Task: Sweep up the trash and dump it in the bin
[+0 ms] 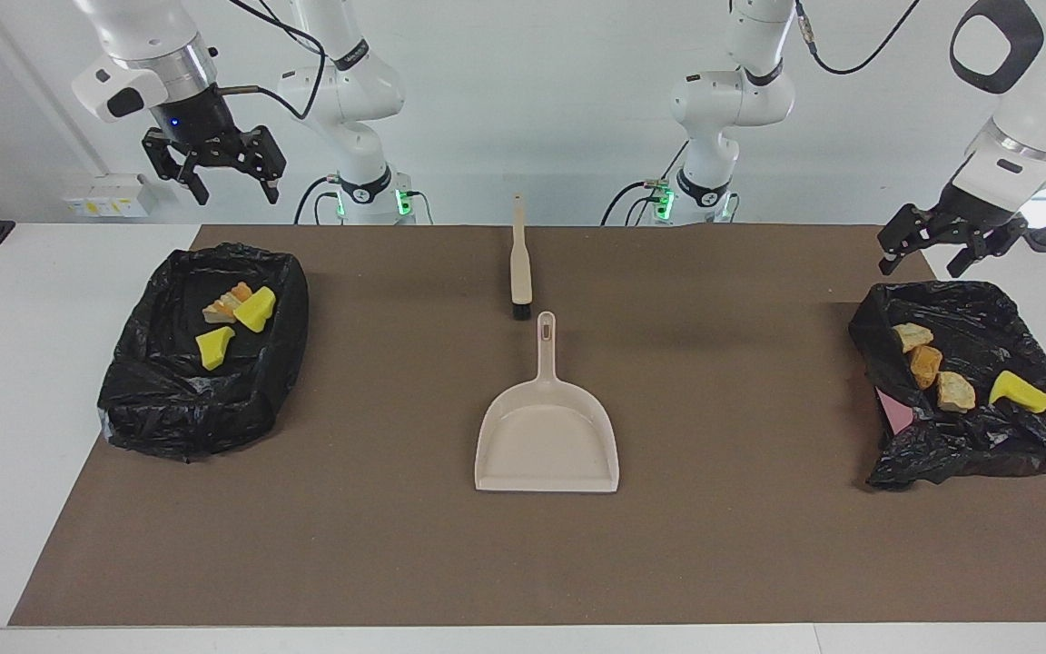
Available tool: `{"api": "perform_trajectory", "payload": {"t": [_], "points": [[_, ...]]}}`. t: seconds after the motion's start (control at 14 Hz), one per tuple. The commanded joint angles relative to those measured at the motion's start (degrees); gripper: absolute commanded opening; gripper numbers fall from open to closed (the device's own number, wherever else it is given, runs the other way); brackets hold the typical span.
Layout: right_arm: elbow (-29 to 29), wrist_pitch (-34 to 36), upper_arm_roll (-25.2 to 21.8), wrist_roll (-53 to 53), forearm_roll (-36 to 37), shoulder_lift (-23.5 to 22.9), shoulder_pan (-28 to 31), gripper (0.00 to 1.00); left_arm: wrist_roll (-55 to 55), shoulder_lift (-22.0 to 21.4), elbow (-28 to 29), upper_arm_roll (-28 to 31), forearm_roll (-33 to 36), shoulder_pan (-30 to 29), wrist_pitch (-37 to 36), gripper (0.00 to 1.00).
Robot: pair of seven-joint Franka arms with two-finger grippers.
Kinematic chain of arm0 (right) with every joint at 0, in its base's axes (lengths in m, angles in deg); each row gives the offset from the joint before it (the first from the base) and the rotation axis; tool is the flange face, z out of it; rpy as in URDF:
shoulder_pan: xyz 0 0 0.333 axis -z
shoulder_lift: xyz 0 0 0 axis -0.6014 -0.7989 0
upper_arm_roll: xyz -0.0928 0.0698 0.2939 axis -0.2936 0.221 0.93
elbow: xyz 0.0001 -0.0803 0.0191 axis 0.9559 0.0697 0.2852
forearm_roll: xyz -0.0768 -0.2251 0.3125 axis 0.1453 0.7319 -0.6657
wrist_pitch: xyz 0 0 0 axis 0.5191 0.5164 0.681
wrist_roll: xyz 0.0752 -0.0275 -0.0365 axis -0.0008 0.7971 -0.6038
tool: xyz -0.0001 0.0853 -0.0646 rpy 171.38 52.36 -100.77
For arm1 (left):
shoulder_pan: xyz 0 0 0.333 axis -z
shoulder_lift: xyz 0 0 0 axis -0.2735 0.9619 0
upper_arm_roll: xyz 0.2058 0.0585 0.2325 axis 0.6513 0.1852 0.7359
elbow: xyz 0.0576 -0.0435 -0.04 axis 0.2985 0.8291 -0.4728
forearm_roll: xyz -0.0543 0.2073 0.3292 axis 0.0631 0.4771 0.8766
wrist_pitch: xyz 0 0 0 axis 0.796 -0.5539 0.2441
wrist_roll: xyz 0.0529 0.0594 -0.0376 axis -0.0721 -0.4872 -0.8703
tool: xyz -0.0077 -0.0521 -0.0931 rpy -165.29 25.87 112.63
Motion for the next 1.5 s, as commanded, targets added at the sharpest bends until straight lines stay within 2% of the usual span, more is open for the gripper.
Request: {"api": "perform_trajectory", "payload": {"t": [0.0,0.14,0.29,0.36,0.57,0.79,1.14,1.43], "points": [[1.37,-1.0,0.27,-1.54,0.97,1.01,0.49,1.0,-1.49,-0.78,-0.2,-1.43,0.88,-1.49,-0.36,1.0],[1.37,-1.0,0.27,-1.54,0.97,1.1,0.49,1.0,-8.93,-0.87,-0.29,-6.68,0.97,-4.82,-0.53,1.0],[1.37,-1.0,0.27,-1.54,0.97,1.1,0.49,1.0,-9.41,-1.83,-0.29,-12.32,0.97,-8.96,-0.79,1.0],[1.37,-1.0,0.27,-1.54,0.97,1.1,0.49,1.0,-9.32,-2.36,-0.2,-12.51,0.88,-8.89,-1.06,1.0],[1.37,-1.0,0.27,-1.63,0.97,1.1,0.49,1.0,-8.79,-3.68,0.41,-12.86,0.88,-8.18,-4.66,1.0],[1.37,-1.0,0.27,-1.63,0.97,1.1,0.49,1.0,-8.97,-4.03,0.32,-12.96,0.88,-7.4,-4.75,1.0],[1.37,-1.0,0.27,-1.63,0.97,1.1,0.58,1.0,-8.88,-4.47,0.5,-4.19,0.88,2.61,-5.1,1.0],[1.37,-1.0,0.27,-1.54,0.97,1.1,0.49,1.0,-8.62,-5.35,1.38,-4.17,0.88,2.1,-5.98,1.0]]}}
